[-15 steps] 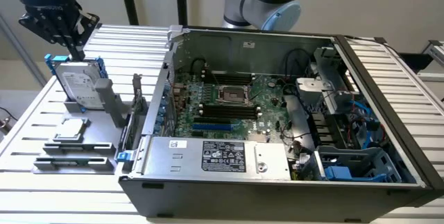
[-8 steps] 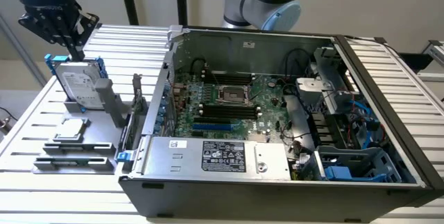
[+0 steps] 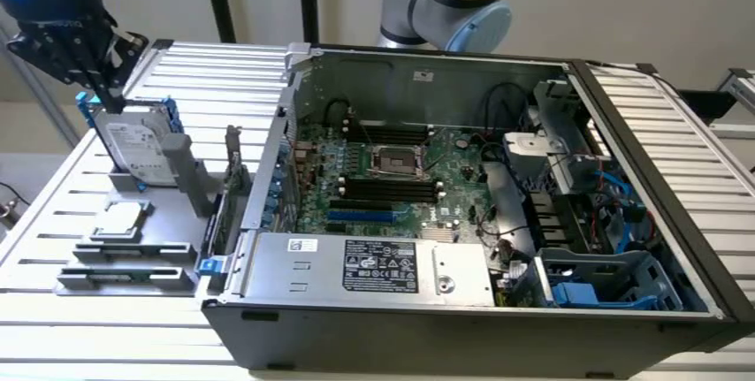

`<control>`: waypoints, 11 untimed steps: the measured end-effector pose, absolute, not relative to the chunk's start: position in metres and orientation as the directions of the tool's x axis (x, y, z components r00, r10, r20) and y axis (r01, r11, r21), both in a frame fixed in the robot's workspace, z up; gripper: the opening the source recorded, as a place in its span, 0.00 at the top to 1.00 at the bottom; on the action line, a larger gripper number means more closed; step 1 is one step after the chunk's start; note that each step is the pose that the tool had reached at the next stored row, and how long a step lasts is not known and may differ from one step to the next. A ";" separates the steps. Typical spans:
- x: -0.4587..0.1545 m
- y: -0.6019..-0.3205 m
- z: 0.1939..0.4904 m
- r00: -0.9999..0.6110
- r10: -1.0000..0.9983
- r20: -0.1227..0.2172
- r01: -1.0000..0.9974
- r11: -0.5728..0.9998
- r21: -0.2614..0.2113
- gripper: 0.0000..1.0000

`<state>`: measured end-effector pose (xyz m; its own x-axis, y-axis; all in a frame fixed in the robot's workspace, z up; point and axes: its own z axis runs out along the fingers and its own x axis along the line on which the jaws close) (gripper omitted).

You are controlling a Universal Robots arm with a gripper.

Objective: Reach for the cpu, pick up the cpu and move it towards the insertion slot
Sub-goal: 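Pick up the cpu and move it towards the insertion slot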

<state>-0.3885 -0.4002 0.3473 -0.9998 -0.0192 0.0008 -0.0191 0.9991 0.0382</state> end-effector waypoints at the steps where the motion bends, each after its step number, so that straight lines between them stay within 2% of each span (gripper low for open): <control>1: -0.391 -0.402 0.347 -1.000 -0.019 0.001 -0.019 0.999 0.038 0.89; 11: -0.418 -0.419 0.341 -1.000 -0.019 0.004 -0.019 0.999 0.037 0.89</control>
